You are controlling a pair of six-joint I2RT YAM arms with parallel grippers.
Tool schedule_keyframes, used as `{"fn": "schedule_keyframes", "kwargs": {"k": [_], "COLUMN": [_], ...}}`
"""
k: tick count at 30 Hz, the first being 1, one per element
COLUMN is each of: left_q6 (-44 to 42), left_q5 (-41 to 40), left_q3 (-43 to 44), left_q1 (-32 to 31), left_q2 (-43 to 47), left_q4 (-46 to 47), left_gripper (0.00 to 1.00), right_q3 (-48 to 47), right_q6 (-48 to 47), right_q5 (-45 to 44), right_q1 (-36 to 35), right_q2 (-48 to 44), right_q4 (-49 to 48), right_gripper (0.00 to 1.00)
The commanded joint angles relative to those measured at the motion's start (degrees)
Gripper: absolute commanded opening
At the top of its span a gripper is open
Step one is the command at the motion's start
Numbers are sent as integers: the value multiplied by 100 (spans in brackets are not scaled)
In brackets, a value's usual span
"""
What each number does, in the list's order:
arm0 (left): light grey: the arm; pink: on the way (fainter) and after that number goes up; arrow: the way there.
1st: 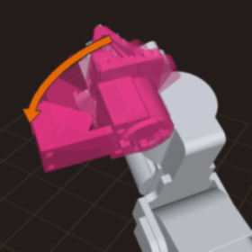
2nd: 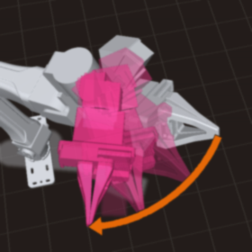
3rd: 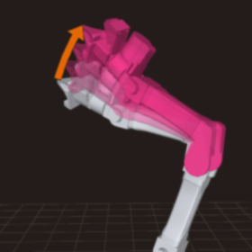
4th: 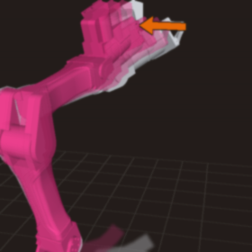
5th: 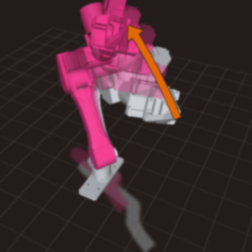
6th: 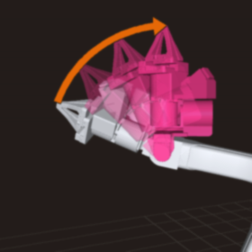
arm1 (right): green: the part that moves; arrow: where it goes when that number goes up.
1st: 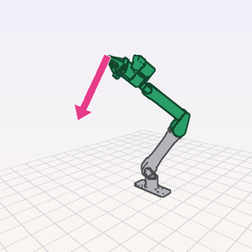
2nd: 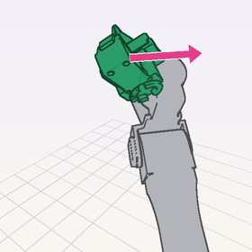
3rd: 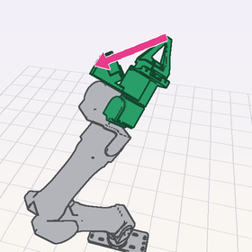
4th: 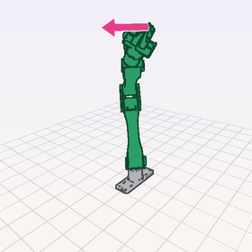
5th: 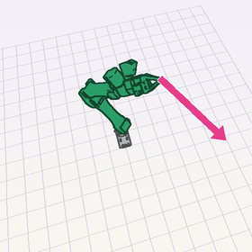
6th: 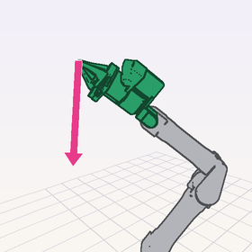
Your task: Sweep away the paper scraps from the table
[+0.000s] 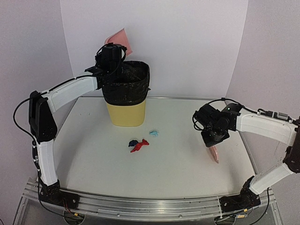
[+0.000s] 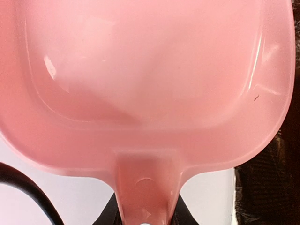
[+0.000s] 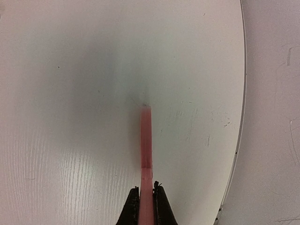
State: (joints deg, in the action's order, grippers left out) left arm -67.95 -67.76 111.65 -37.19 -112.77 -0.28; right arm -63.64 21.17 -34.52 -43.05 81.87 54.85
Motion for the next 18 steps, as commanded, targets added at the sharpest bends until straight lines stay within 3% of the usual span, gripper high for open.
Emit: {"fn": "schedule_keyframes", "kwargs": {"k": [1, 6, 12, 15, 18], "left_q6": [-515, -12, 1684, 3018, 4507], "left_q5": [-234, -343, -37, 616, 2326], "left_q3": [84, 488, 1603, 2130, 2837], "left_q1": [-22, -259, -884, -1254, -1505], "left_q2": [415, 459, 435, 448, 462], "left_q4": [925, 517, -1578, -3165, -4832], "left_gripper": [2, 2, 2, 3, 4], "right_q3": [-210, -248, -240, -209, -149], "right_q6": [27, -39, -81, -64, -35], "right_q5": [61, 71, 136, 176, 220], "right_q1": [31, 33, 32, 33, 29], "right_q2": [23, 11, -107, -185, -274], "right_q4": [3, 2, 2, 1, 3], "right_gripper": [0, 0, 0, 0, 0]}}
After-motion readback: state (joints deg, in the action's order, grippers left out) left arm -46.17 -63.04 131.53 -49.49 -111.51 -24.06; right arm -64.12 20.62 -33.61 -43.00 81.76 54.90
